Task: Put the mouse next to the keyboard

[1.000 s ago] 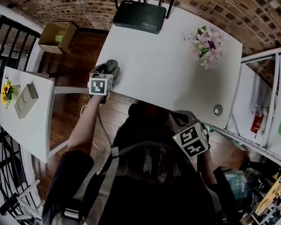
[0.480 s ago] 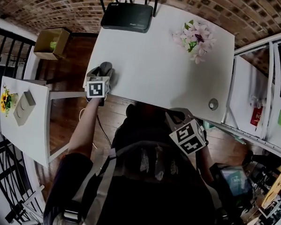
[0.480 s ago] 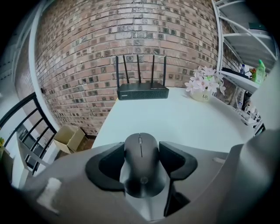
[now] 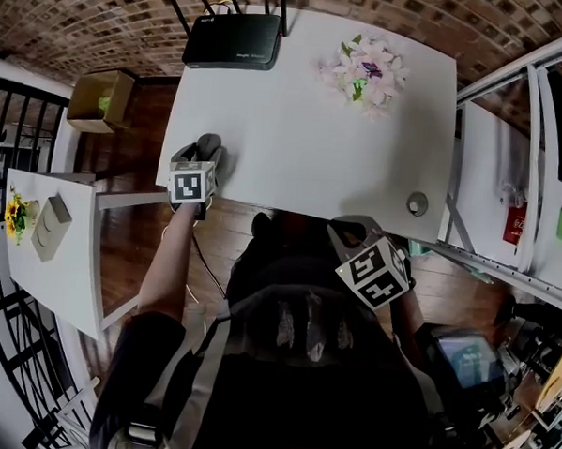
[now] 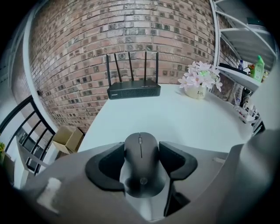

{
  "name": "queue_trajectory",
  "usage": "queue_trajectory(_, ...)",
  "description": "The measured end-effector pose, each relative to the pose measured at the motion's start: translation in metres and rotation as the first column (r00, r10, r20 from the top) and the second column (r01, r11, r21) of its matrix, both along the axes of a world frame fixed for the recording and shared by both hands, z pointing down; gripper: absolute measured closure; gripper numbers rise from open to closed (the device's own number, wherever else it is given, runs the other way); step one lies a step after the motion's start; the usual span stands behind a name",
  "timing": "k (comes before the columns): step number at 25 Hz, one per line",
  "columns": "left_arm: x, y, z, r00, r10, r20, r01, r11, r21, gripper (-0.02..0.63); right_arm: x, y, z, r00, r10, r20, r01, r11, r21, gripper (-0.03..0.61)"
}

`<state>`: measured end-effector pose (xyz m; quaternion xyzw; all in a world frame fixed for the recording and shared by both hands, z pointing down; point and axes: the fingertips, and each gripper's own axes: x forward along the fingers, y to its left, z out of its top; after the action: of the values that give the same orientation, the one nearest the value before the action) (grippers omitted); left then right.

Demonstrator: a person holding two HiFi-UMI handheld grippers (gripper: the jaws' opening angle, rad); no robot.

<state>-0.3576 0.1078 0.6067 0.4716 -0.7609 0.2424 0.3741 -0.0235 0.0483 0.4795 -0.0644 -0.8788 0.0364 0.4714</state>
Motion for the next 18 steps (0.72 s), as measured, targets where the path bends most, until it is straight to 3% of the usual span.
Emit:
queue_trajectory(4,0.015,-0.014,-0.002,0.999,0.0,-0.037,0.001,1.0,0.021,0.362,0.01,-0.006,0.002,1.0,0.003,0.011,-0.003,1.0,-0.014,0.572)
queue_trajectory(14,0.045,-0.036,-0.001,1.0,0.001,-0.017,-0.001,1.0,-0.005,0.36,0.051,-0.026,0.009,1.0,0.023,0.017,-0.023,0.999,-0.025,0.572)
queue_trajectory(18,0.05,-0.04,0.0,0.999,-0.037,0.013,0.037,0.999,-0.017,0.36,0.068,-0.034,0.01,0.999,0.025,0.02,-0.025,0.999,-0.026,0.572)
